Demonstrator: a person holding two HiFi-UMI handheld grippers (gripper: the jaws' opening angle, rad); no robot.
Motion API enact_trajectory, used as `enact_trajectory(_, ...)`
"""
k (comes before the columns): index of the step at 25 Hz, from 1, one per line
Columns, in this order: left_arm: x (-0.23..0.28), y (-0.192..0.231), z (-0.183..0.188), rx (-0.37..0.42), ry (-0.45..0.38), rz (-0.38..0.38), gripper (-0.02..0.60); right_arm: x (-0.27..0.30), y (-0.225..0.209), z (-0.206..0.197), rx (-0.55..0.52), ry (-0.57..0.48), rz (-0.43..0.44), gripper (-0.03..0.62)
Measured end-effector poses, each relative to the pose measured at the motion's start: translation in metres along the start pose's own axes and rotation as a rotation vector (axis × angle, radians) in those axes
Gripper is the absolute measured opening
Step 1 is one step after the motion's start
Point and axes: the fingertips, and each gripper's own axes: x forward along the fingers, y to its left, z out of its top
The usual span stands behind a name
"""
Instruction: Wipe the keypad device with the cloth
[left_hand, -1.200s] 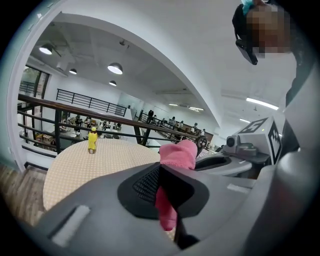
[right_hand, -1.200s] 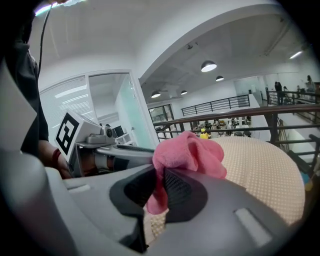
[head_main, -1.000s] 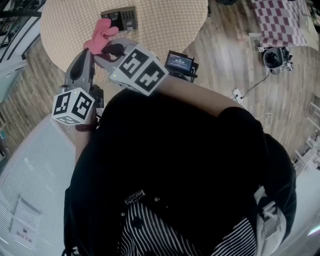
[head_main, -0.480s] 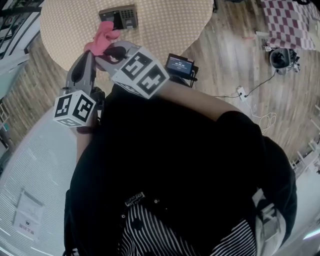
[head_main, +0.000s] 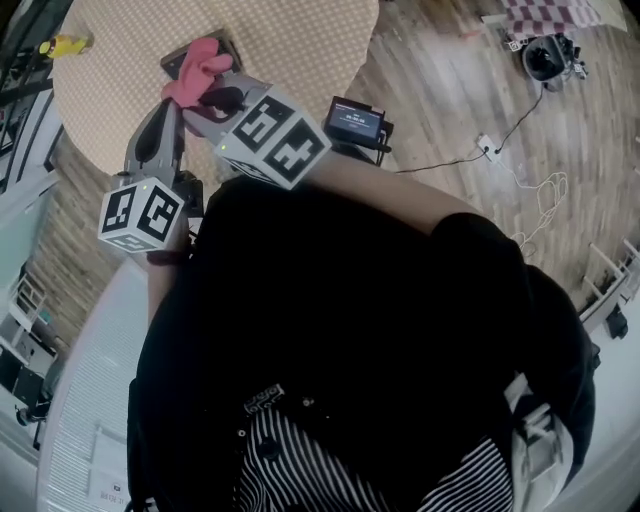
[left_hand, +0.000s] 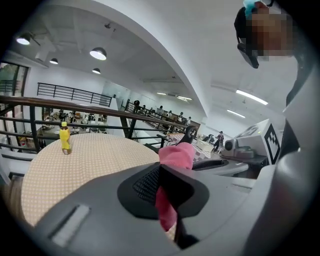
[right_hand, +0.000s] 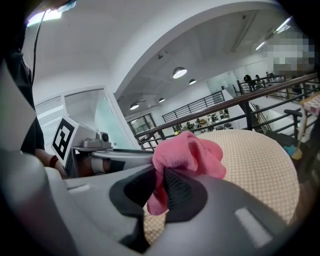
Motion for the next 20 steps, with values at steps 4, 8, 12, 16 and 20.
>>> enact_trajectory(4, 0.006, 0.008, 0.006, 0.007, 0.014, -0.044, 0.002, 0.007, -0.005, 0.007, 0.020, -0.006, -0.043, 0.046)
enact_trajectory(8, 0.004, 0.024, -0.001, 0.001, 0.038, -0.074, 0.002, 0.024, -0.002, 0.002, 0.038, -0.004, -0.066, 0.046)
enact_trajectory(12, 0.003, 0.049, -0.011, -0.007, 0.058, -0.090, 0.002, 0.051, 0.000, -0.005, 0.051, 0.007, -0.080, 0.046)
enact_trajectory(16, -0.002, 0.068, -0.030, -0.030, 0.093, -0.115, 0.002, 0.070, 0.008, -0.023, 0.076, 0.050, -0.105, 0.046)
enact_trajectory(20, -0.007, 0.131, -0.036, -0.055, 0.120, -0.125, 0.002, 0.134, 0.014, -0.022, 0.098, 0.081, -0.114, 0.046)
